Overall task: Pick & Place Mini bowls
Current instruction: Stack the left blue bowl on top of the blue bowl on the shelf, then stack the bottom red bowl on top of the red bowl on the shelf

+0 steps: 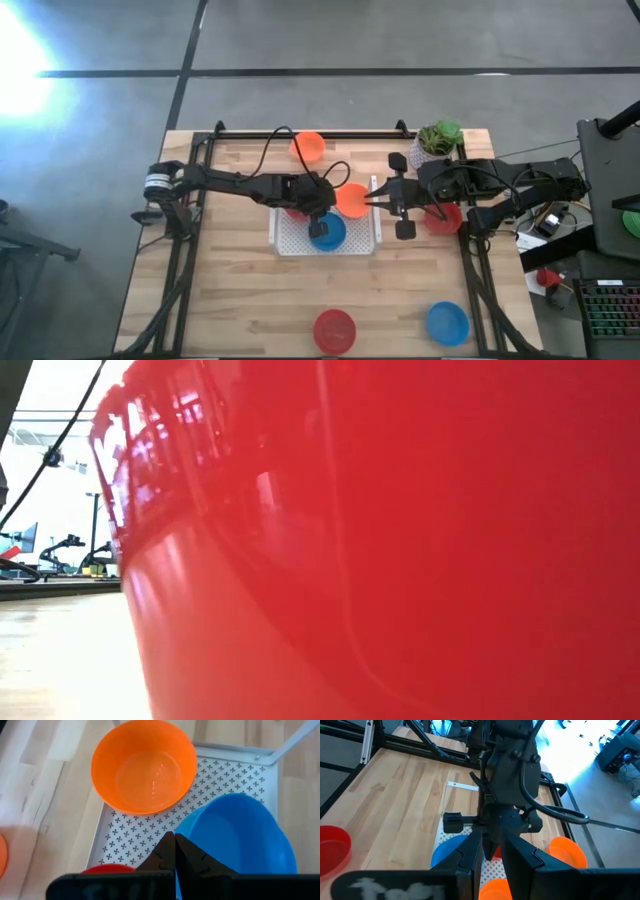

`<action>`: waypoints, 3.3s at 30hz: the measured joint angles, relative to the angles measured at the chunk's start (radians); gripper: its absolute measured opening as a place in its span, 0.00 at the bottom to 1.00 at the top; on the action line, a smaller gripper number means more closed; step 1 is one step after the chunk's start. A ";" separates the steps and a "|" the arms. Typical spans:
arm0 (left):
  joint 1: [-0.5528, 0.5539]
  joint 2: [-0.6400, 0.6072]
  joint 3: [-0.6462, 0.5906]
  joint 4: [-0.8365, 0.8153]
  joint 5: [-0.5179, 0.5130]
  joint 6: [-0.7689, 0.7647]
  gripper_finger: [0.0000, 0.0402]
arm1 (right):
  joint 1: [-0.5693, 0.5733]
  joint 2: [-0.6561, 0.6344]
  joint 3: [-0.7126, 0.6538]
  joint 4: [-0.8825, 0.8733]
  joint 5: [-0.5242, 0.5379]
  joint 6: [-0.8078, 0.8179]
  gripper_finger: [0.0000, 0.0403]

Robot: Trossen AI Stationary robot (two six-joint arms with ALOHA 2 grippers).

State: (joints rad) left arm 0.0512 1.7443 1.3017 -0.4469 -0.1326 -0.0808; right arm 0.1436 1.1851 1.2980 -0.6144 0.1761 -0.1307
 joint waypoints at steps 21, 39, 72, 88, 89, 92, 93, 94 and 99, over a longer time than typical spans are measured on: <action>-0.001 -0.023 -0.030 0.083 0.002 -0.007 0.00 | 0.000 0.000 0.000 0.003 0.000 0.000 0.16; -0.017 0.042 -0.063 0.143 -0.023 0.036 0.00 | 0.000 0.000 0.000 0.002 0.000 0.000 0.16; -0.521 -0.161 -0.047 0.062 -0.043 0.210 0.00 | 0.000 0.000 0.000 -0.010 -0.001 0.019 0.16; -0.534 -0.156 -0.047 0.073 -0.045 -0.035 0.23 | 0.000 0.000 0.000 -0.030 -0.039 -0.007 0.16; -0.536 -0.153 -0.047 0.073 -0.045 -0.063 0.23 | 0.000 0.000 0.000 -0.033 -0.067 -0.016 0.16; -0.545 -0.139 -0.047 0.072 -0.045 -0.151 0.23 | 0.001 0.000 0.000 -0.034 -0.174 -0.060 0.16; -0.547 -0.133 -0.047 0.072 -0.043 -0.180 0.23 | 0.001 0.000 0.000 -0.033 -0.209 -0.074 0.16; -0.551 -0.126 -0.047 0.071 -0.042 -0.204 0.23 | 0.001 0.000 0.000 -0.034 -0.238 -0.085 0.16; -0.557 -0.090 -0.047 0.071 -0.015 -0.319 0.23 | 0.000 0.000 0.000 -0.034 -0.279 -0.098 0.16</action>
State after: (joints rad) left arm -0.5060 1.6544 1.2545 -0.3763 -0.1475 -0.3993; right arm 0.1440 1.1851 1.2980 -0.6482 -0.1027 -0.2283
